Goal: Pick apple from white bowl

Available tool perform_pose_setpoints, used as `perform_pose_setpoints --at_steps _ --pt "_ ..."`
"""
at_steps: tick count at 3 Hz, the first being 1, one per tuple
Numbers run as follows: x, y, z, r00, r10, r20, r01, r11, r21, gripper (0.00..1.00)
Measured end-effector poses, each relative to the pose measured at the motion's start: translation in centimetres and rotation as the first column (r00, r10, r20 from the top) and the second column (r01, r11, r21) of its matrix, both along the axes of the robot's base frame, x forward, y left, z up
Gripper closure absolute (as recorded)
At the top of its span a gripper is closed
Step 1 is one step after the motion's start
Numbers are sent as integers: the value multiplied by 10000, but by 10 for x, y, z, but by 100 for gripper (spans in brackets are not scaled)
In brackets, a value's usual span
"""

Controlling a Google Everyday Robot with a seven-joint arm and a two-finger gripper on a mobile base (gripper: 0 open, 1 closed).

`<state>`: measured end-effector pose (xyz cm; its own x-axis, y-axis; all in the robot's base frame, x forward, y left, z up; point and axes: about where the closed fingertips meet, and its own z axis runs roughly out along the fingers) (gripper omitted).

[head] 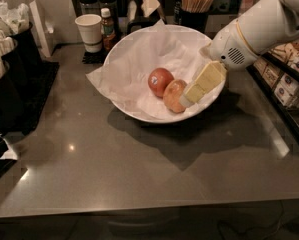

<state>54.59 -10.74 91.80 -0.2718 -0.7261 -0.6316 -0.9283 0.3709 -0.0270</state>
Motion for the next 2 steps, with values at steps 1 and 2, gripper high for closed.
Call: perform_pose_setpoints --at_steps 1,2 --pt "1 23 -31 9968 233 -769 -203 9990 389 0" --pt "1 23 -32 9966 238 -794 -207 9990 396 18"
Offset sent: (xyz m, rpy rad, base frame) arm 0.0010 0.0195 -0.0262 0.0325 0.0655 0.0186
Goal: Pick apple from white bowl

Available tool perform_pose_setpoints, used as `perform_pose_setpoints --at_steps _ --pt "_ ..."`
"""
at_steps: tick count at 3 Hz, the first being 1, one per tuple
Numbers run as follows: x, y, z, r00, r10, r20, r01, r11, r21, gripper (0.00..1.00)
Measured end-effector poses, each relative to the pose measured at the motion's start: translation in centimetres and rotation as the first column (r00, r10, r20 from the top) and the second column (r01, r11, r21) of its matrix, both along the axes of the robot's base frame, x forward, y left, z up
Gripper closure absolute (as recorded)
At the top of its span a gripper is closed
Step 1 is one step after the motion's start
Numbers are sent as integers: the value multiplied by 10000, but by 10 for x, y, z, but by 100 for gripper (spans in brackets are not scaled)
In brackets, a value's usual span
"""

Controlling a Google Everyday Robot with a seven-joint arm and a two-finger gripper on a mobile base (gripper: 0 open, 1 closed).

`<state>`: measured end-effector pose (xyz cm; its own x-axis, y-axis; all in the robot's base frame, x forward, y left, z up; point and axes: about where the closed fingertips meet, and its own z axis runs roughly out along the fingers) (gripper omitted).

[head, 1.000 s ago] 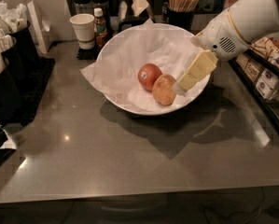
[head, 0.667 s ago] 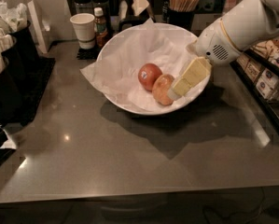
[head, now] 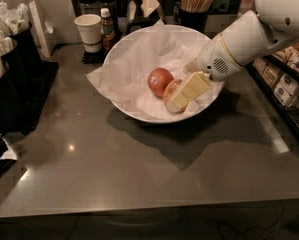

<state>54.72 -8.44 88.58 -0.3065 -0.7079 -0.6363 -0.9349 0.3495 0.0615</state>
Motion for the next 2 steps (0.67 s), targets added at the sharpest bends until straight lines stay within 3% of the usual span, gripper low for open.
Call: perform_pose_setpoints --at_steps 2 --pt "0 7 -8 9999 81 -90 -80 9999 84 11"
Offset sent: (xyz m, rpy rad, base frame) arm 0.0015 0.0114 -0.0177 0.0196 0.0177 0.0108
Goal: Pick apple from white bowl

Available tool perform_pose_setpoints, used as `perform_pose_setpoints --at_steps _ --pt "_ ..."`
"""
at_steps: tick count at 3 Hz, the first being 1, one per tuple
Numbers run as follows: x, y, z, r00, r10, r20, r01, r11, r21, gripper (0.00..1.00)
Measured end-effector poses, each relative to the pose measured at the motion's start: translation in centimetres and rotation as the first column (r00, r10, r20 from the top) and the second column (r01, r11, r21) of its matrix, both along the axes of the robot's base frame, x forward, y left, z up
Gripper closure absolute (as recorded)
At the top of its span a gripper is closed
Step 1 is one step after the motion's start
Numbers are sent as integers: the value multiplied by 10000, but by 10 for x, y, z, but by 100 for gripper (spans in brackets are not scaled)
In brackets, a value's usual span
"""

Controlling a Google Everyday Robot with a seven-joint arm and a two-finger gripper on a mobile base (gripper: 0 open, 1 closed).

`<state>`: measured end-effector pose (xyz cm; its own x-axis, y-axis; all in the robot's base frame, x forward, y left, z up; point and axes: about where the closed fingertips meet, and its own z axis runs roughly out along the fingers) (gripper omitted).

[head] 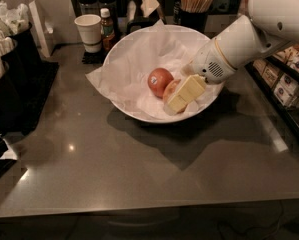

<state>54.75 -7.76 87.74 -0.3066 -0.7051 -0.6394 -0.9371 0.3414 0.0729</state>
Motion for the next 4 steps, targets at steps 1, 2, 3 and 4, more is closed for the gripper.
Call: perform_pose_setpoints --at_steps 1,2,3,4 --pt "0 5 -11 9999 22 -145 -22 10000 -20 13" --pt "-1 8 -18 9999 -138 -52 137 9999 -103 14" --pt "-2 7 -27 9994 -332 84 334 9990 -282 24" --pt "-4 4 -33 9978 -601 267 612 9973 -411 43"
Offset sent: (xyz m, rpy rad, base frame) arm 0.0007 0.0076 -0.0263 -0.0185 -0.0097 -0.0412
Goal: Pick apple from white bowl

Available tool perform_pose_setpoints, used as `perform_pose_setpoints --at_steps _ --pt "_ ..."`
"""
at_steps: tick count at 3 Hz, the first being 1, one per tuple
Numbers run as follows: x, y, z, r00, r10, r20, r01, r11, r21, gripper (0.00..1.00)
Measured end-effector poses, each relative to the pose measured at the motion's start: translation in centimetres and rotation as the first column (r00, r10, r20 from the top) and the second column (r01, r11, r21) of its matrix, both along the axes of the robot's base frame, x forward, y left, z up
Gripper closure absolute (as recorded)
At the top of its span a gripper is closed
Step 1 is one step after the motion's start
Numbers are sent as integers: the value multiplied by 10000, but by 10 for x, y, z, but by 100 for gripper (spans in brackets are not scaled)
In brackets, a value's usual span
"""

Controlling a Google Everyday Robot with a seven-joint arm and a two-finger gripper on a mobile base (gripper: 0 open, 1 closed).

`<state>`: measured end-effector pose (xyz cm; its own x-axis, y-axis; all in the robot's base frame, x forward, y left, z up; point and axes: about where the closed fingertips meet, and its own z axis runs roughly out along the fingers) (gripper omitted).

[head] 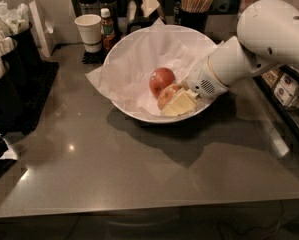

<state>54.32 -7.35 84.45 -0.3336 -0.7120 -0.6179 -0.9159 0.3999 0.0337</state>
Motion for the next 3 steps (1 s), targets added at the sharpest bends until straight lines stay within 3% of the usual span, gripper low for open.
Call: perform_pose_setpoints --at_steps 1,2,3 --pt "-3 -5 -2 9995 -260 200 261 9997 -12 66" --pt "-8 -10 10 9989 -194 433 171 9985 522 89" --pt "-21 -17 41 9955 470 820 -617 9805 1868 100"
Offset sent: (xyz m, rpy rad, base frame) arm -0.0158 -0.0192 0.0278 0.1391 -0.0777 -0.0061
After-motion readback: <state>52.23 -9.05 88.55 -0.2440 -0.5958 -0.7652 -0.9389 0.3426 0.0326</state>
